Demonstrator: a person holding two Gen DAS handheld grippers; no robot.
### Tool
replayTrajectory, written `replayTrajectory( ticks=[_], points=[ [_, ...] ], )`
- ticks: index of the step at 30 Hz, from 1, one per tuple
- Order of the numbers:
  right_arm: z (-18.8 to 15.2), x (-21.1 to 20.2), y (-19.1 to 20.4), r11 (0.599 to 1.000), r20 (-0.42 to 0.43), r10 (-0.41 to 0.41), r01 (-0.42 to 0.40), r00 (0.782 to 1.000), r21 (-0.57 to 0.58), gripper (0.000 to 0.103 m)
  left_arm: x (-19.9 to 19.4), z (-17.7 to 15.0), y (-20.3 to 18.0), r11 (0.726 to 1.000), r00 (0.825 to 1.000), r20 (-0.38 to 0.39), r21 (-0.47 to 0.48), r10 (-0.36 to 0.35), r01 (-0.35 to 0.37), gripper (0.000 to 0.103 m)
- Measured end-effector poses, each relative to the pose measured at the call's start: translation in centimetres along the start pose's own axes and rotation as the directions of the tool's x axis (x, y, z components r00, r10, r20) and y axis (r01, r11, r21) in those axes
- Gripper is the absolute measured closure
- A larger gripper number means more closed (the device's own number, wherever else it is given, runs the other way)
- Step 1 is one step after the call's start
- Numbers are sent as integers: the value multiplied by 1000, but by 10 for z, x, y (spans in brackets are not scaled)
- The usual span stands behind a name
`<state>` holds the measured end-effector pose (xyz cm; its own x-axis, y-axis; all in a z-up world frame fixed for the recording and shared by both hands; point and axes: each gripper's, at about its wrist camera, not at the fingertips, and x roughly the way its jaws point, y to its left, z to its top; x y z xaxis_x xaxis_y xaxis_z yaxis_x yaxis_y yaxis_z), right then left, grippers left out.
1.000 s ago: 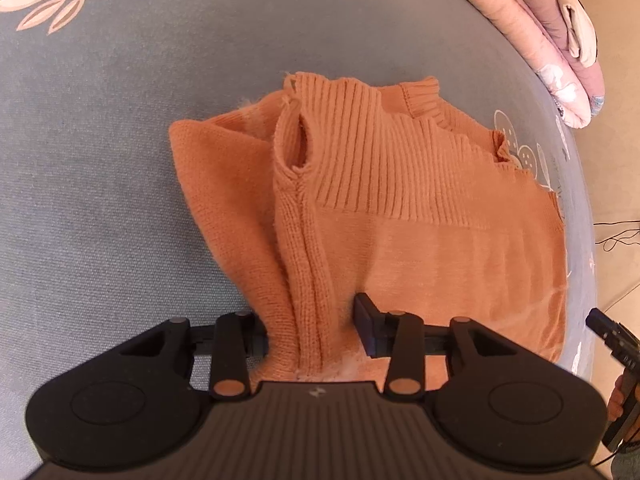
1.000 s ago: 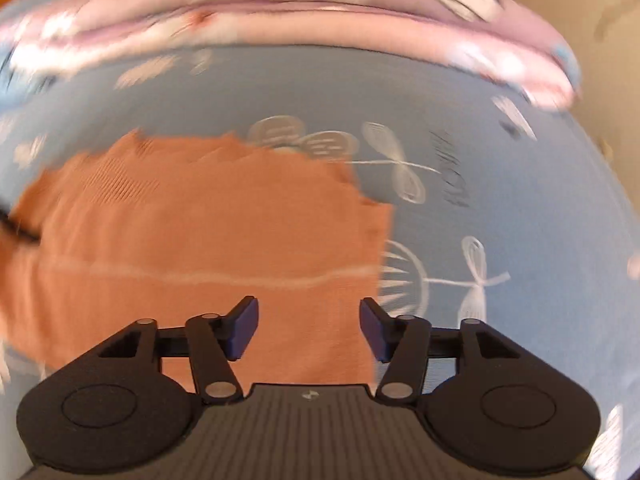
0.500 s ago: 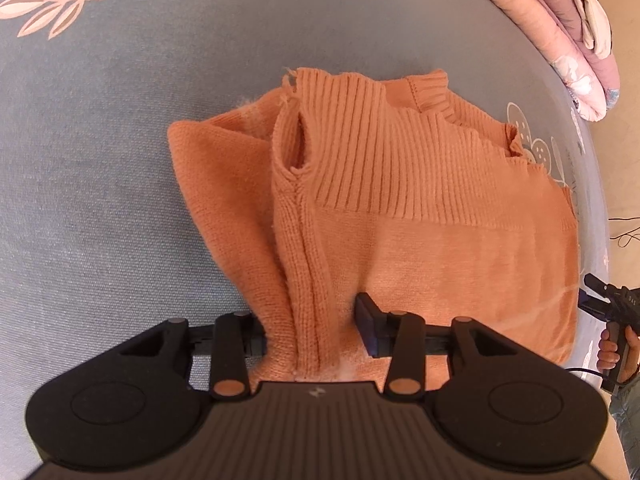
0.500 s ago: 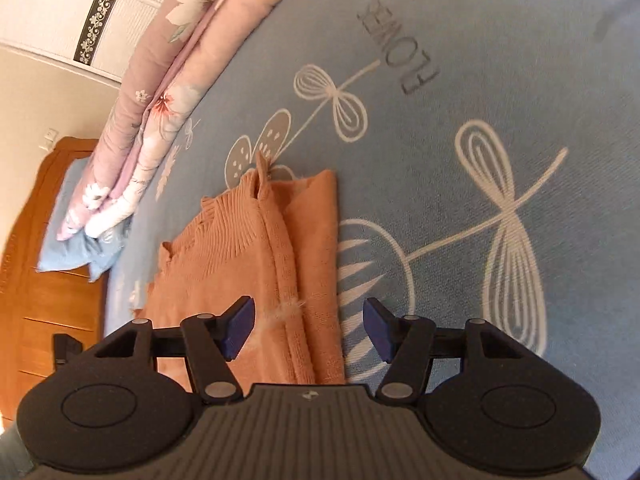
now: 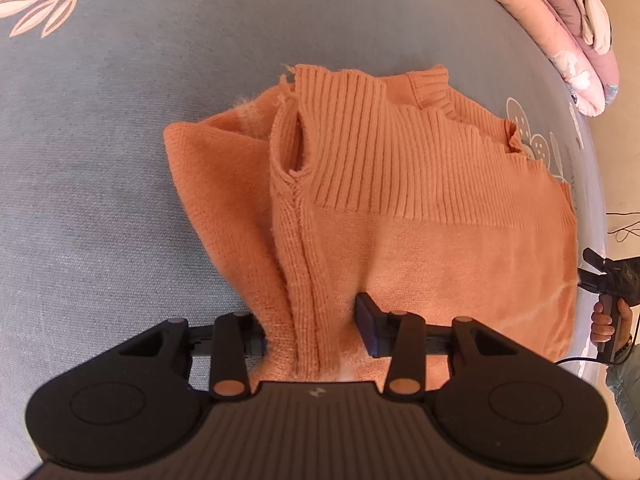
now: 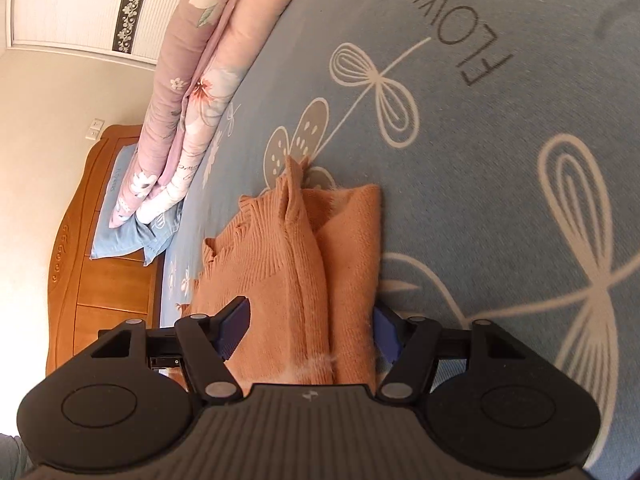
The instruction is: Fold clothes
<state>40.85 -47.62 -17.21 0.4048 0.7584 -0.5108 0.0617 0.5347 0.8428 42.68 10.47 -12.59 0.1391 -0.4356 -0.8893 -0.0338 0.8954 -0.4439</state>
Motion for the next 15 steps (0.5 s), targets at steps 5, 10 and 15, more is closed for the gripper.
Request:
replayTrajectory(
  ticks=[5, 10, 15],
  points=[
    [-11, -5, 4, 999, -39, -4, 3, 999, -40, 33, 0, -2, 0, 1000, 1000, 2, -1, -8, 8, 60],
    [-10, 1, 12, 997, -58, -24, 20, 998, -70, 33, -1, -2, 4, 1000, 1000, 8, -4, -23, 24, 60],
    [-7, 6, 24, 991, -121, -47, 31, 992, -133, 26, -4, -5, 7, 999, 999, 19, -5, -43, 43, 60]
  ],
)
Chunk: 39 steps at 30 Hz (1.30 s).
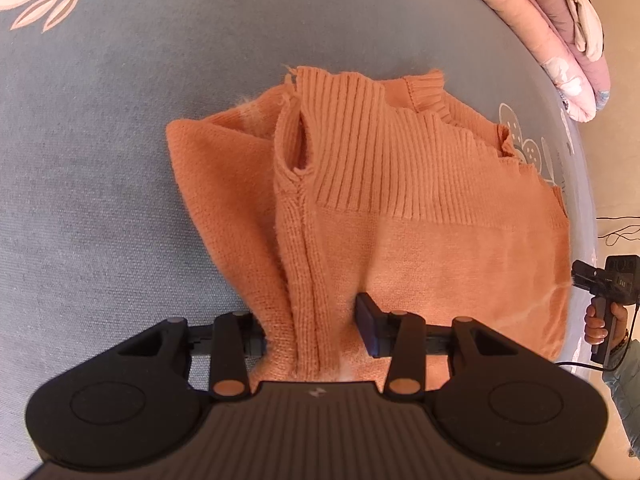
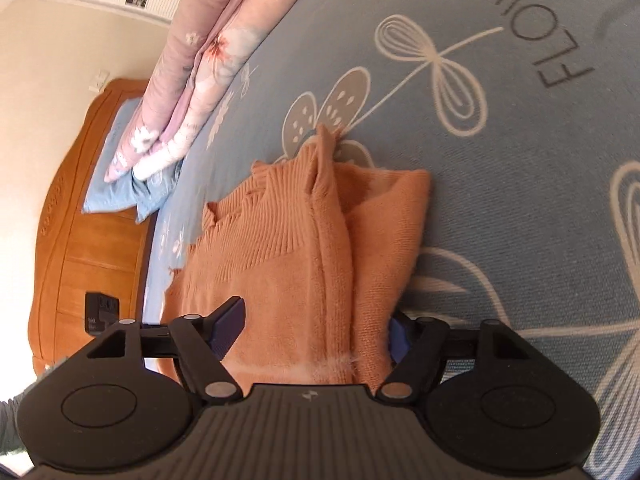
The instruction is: Fold clothes
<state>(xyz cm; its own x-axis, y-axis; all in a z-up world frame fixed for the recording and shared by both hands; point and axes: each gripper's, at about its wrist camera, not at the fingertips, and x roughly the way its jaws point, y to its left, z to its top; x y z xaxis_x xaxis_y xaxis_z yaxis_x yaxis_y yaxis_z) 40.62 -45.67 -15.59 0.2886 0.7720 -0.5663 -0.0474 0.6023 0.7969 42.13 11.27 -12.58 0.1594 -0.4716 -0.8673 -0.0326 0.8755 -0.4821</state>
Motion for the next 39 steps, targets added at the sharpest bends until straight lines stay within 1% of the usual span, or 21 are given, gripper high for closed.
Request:
replayTrajectory(
  ticks=[2, 5, 8, 10, 11, 13, 17, 19, 20, 21, 23, 24, 26, 28, 30, 31, 33, 34, 36, 38, 39],
  points=[
    [-7, -5, -3, 1000, -12, 12, -11, 1000, 11, 29, -1, -2, 1, 1000, 1000, 1, 11, -18, 18, 62],
    [-10, -7, -5, 999, 19, 1, -1, 1000, 34, 30, -2, -5, 7, 999, 999, 12, -10, -47, 47, 63],
    [-8, 1, 9, 998, 21, -58, 59, 998, -21, 32, 0, -5, 5, 999, 999, 18, 2, -44, 44, 63],
    [-9, 2, 20, 985, 7, -153, 153, 988, -73, 51, 0, -6, 0, 1000, 999, 26, 10, -24, 23, 63],
    [-10, 1, 20, 981, 5, -182, 182, 983, -68, 70, 4, -6, -5, 1000, 999, 32, 10, -11, 11, 63],
    [-13, 0, 19, 976, 8, -215, 215, 977, -43, 71, 12, -5, -14, 1000, 999, 44, 7, 13, -13, 63],
    [-16, 3, 28, 959, 15, -280, 280, 960, -48, 71, 16, -3, -14, 1000, 999, 36, -23, 19, -18, 58],
    [-17, 3, 28, 957, 16, -288, 289, 957, -28, 71, 19, -1, -17, 1000, 1000, 25, -15, 14, -13, 50],
    [-17, 3, 29, 956, 14, -293, 293, 956, -26, 71, 21, -1, -22, 1000, 1000, 18, 4, 17, -17, 43],
    [-16, 4, 31, 953, 12, -302, 302, 953, -28, 71, 23, 0, -27, 999, 1000, 11, 27, 21, -22, 32],
    [-16, 6, 35, 946, 8, -323, 323, 946, -34, 71, 29, -1, -43, 992, 998, -8, 112, 62, -61, 25],
    [-16, 8, 37, 942, 6, -333, 333, 943, -37, 71, 33, -1, -50, 986, 997, -14, 146, 82, -79, 20],
    [-16, 10, 41, 935, 4, -353, 353, 936, -35, 70, 36, -3, -55, 984, 995, -10, 155, 94, -92, 16],
    [-17, 10, 43, 933, 9, -358, 358, 934, -36, 70, 34, -3, -51, 989, 997, 2, 126, 74, -73, 16],
    [-20, 10, 44, 934, 27, -354, 355, 935, -45, 66, 29, -3, -42, 996, 999, 18, 82, 32, -33, 17],
    [-23, 9, 44, 933, 42, -353, 355, 935, -52, 66, 27, -3, -38, 998, 999, 26, 61, 22, -24, 20],
    [-27, 8, 44, 937, 65, -344, 347, 937, -37, 62, 23, -2, -31, 999, 999, 31, 33, 24, -25, 38],
    [-28, 7, 45, 939, 72, -339, 343, 938, -40, 61, 20, -2, -26, 1000, 999, 32, 20, 21, -22, 45],
    [-30, 7, 46, 945, 85, -320, 324, 944, -47, 49, 16, -2, -16, 1000, 999, 33, -9, 3, -2, 57],
    [-32, 10, 49, 944, 104, -318, 325, 942, -59, 45, 13, -2, -8, 999, 999, 30, -37, -25, 26, 61],
    [-33, 11, 51, 944, 107, -316, 324, 943, -70, 40, 14, -2, -6, 998, 999, 30, -46, -33, 34, 63]
  ],
)
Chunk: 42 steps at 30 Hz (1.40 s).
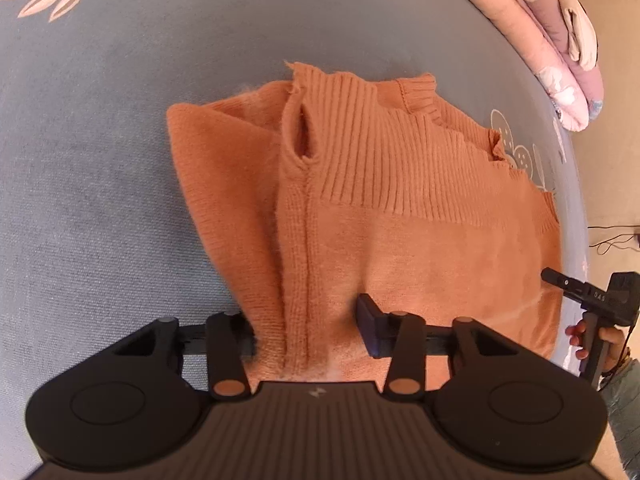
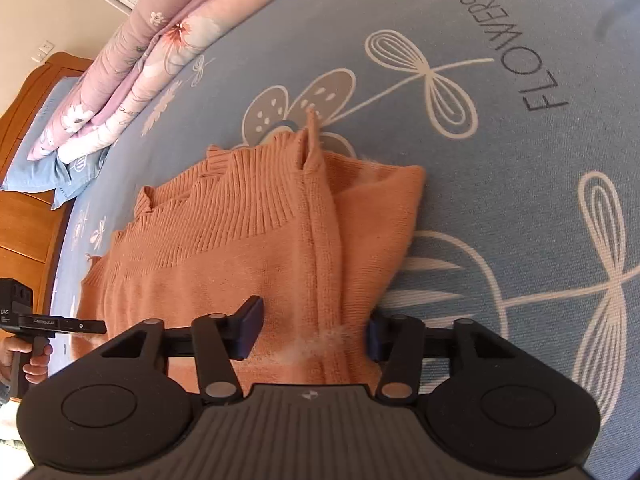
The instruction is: Fold clothes
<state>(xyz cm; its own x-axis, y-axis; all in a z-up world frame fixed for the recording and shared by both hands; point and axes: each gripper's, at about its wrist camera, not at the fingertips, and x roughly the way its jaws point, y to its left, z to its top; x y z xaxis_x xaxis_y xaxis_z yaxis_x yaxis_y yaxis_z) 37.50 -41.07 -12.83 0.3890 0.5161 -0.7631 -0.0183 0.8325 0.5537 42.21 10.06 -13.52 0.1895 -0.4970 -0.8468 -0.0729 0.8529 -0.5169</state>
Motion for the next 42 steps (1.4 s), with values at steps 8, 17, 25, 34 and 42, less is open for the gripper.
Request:
replayTrajectory(
  ticks=[8, 17, 25, 34, 42],
  points=[
    [16, 6, 11, 994, -86, -110, 108, 990, -30, 68, -3, -2, -7, 1000, 1000, 23, 28, 8, -9, 73],
    [16, 6, 23, 986, -89, -166, 163, 982, -40, 77, -13, -11, -16, 998, 995, 87, 40, 42, -46, 80],
    [18, 4, 24, 985, -100, -169, 164, 981, -56, 79, -15, -11, -35, 991, 988, 94, 35, 122, -126, 82],
    [18, 2, 26, 983, -97, -179, 174, 979, -55, 79, -13, -12, -45, 982, 982, 104, 93, 155, -165, 82],
    [18, 0, 46, 961, -95, -271, 264, 958, -83, 80, -16, -12, -58, 967, 977, 102, 157, 185, -199, 83]
  ],
)
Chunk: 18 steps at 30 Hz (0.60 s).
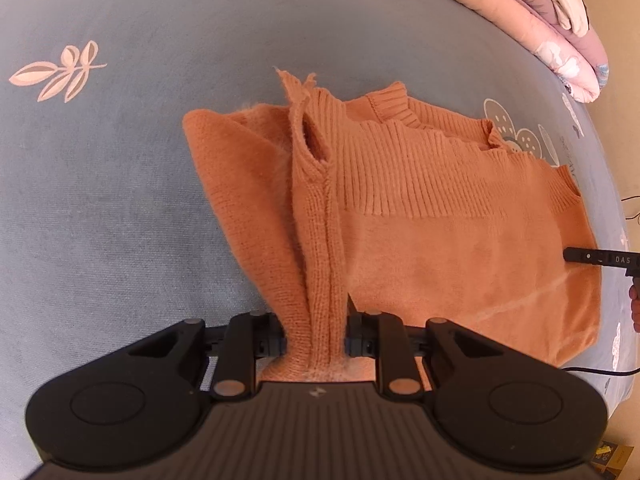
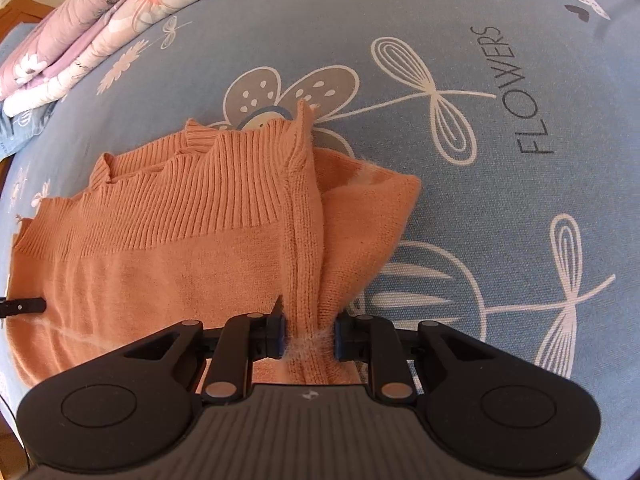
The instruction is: Fold clothes
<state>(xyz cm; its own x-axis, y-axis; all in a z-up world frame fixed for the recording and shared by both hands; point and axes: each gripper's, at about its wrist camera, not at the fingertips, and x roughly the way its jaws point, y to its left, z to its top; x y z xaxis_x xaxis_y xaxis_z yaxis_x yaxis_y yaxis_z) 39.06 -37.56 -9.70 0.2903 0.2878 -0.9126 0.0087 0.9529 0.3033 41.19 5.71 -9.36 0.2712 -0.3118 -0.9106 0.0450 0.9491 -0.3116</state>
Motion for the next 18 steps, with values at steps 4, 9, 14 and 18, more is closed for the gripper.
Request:
replayTrajectory(
  ticks=[4, 9, 14, 18],
  points=[
    [1, -5, 9, 999, 0, -32, 32, 999, -7, 80, -1, 0, -7, 999, 1000, 2, 41, 23, -23, 83],
    [3, -12, 19, 998, 5, -56, 56, 998, -20, 80, -5, -2, -8, 999, 1000, 13, 47, 25, -26, 83],
    [5, -16, 26, 997, 9, -76, 76, 997, -29, 80, -11, -3, -13, 996, 999, 19, 81, 29, -30, 84],
    [5, -20, 31, 996, 19, -85, 85, 996, -27, 80, -17, -4, -14, 996, 999, 30, 85, 19, -21, 84]
  ],
)
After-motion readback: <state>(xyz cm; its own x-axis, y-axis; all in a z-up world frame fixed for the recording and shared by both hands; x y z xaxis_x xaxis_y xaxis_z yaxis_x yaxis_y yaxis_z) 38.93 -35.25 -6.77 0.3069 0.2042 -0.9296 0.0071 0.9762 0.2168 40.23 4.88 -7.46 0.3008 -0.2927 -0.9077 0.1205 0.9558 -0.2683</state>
